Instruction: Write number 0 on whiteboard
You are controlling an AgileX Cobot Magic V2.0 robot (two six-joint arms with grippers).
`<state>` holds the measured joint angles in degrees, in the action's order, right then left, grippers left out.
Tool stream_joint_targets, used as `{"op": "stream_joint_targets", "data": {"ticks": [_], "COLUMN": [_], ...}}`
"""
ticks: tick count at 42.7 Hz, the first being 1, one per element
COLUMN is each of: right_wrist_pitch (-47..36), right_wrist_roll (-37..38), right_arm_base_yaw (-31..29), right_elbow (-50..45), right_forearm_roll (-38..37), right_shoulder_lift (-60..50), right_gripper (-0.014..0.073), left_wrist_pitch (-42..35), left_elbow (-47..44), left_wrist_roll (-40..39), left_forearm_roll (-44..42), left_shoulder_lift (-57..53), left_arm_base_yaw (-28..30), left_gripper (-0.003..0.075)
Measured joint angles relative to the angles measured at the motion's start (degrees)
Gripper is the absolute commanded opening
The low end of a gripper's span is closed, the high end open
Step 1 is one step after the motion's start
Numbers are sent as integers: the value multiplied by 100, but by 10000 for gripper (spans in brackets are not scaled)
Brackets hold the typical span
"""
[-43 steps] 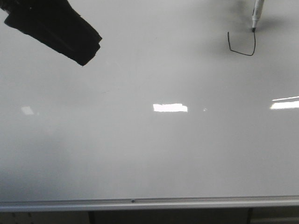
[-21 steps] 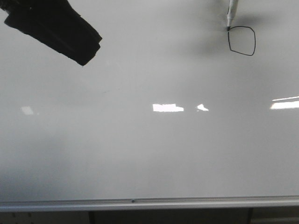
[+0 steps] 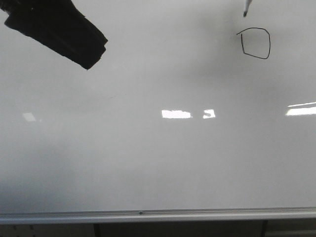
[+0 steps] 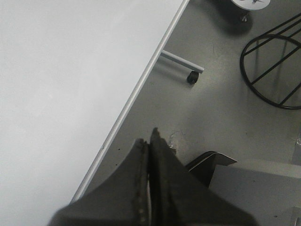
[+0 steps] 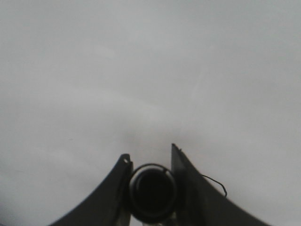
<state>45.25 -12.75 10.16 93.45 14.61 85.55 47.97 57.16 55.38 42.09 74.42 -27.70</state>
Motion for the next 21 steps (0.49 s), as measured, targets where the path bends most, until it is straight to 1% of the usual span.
{"op": "stream_joint_targets", "data": {"ticks": [4, 7, 10, 12, 15, 16, 18, 19, 21], "right_wrist_pitch": [501, 969, 1433, 1742, 2075, 2173, 2301, 2356, 2419], "right_wrist_roll": [-185, -492, -833, -1011, -1262, -1317, -1449, -1489, -1566], "right_arm_base_yaw": [0, 0, 0, 0, 0, 0, 0, 0, 0], "right_elbow": [289, 400, 422, 422, 422, 422, 422, 422, 422], "right_forearm_roll": [295, 634, 1059, 1270, 1595, 1694, 1854, 1919, 2060], "right_shoulder_lift": [-264, -319, -323, -312, -287, -277, -277, -277, -277], "right_gripper": [-62, -62, -62, -62, -62, -62, -62, -62, -62], "left_wrist_pitch": [-93, -137, -128, -88, 99, 183, 343, 413, 562], "left_elbow": [0, 0, 0, 0, 0, 0, 0, 0, 0], "left_wrist_roll": [0, 0, 0, 0, 38, 51, 123, 161, 280], "left_forearm_roll": [87, 193, 244, 257, 295, 332, 416, 486, 622], "left_shoulder_lift": [0, 0, 0, 0, 0, 0, 0, 0, 0], "left_arm_base_yaw": [0, 0, 0, 0, 0, 0, 0, 0, 0], "left_gripper": [-11, 44, 172, 291, 507, 560, 654, 687, 704]}}
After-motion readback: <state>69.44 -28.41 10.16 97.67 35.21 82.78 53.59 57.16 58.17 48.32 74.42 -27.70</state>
